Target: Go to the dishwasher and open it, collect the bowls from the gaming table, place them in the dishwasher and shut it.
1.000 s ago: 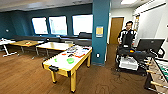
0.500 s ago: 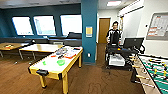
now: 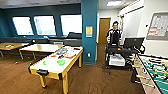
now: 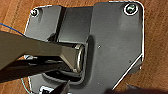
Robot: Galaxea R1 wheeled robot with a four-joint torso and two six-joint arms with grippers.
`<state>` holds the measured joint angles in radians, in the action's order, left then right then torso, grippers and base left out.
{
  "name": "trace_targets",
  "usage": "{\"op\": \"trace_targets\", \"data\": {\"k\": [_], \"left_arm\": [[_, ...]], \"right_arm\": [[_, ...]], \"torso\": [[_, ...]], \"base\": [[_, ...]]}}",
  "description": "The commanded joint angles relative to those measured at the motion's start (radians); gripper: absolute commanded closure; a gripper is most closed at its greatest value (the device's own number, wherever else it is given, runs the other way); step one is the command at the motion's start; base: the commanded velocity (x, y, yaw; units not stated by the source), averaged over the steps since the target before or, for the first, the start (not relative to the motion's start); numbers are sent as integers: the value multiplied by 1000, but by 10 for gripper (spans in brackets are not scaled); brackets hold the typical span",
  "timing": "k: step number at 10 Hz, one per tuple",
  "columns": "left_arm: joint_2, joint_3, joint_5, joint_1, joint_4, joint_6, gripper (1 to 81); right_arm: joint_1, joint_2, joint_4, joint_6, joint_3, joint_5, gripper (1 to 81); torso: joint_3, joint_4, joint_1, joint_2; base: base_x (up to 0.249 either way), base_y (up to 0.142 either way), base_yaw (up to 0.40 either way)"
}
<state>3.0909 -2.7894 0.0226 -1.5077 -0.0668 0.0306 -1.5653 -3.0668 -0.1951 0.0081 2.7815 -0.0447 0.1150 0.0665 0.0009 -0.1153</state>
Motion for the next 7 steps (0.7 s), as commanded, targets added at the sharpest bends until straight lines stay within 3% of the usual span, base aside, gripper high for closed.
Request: {"op": "trace_targets", "data": {"k": [1,7], "left_arm": [[-3,1,-58,53,-8,11,10],[-4,1,-52,53,-7,11,10]], "right_arm": [[49,-5,-4,-2,-7,49,10],[47,-11,-4,-2,-4,49,10]], "torso": [[0,0,0,0],[0,0,0,0]], "base": [[0,0,0],[0,0,0]]}}
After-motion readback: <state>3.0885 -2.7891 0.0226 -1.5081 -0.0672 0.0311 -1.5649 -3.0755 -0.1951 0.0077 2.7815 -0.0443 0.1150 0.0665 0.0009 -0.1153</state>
